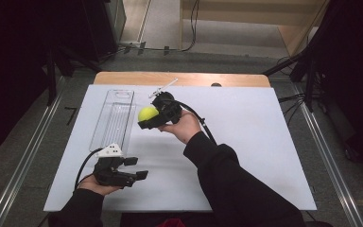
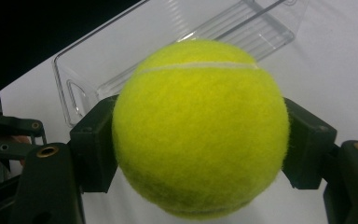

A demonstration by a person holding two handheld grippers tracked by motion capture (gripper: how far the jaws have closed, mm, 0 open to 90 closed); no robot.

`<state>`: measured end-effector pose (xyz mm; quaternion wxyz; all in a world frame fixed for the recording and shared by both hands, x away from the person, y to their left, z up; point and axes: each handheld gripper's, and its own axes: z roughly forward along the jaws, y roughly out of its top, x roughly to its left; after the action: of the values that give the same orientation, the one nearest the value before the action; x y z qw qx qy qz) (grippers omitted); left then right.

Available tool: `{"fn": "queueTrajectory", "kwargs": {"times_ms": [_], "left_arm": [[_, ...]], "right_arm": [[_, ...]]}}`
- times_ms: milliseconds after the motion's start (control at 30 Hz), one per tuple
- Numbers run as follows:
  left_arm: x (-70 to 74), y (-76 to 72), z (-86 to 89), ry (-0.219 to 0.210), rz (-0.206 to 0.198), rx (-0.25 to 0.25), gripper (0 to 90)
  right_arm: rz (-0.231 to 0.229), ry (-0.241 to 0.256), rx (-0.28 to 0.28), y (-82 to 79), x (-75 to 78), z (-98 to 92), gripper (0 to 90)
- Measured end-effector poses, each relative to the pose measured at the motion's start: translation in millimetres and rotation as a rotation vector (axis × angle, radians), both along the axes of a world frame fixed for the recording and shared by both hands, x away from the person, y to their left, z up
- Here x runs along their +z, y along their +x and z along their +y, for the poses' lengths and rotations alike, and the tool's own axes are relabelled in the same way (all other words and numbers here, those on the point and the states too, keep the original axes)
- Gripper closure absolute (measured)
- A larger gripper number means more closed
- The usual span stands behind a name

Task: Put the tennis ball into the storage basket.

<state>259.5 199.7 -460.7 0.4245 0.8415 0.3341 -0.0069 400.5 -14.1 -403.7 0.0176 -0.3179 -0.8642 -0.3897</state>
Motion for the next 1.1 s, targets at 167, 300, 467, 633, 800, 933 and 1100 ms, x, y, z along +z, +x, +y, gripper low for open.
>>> {"fn": "queueTrajectory", "kwargs": {"times_ms": [167, 300, 467, 633, 800, 933, 1100], "left_arm": [[0.1, 0.2, 0.3, -0.001, 0.002, 0.002, 29.2], [-0.1, 0.6, 0.6, -0.002, 0.006, 0.007, 29.2], [-0.6, 0.8, 0.8, -0.004, 0.008, 0.007, 29.3], [0.0, 0.8, 1.0, -0.006, 0.008, 0.004, 29.2], [0.2, 0.6, 1.0, -0.004, 0.005, 0.002, 29.3], [0.2, 0.5, 0.8, -0.006, 0.006, 0.0, 29.2], [0.1, 0.4, 0.4, -0.003, 0.01, -0.003, 29.2]], "right_arm": [[0.004, -0.004, 0.007, 3.4, 1.7, 7.9, 24.0], [-0.002, -0.008, 0.011, 6.6, 1.8, 14.5, 24.0], [0.009, -0.004, 0.015, 12.2, -0.4, 22.9, 24.0], [0.0, 0.003, 0.023, 14.4, 1.4, 33.2, 23.9], [-0.017, 0.002, 0.028, 17.3, 2.5, 41.1, 24.0], [-0.014, 0.004, 0.028, 20.3, 3.7, 46.0, 23.9], [-0.018, 0.017, 0.026, 24.1, 4.9, 50.4, 23.9]]}}
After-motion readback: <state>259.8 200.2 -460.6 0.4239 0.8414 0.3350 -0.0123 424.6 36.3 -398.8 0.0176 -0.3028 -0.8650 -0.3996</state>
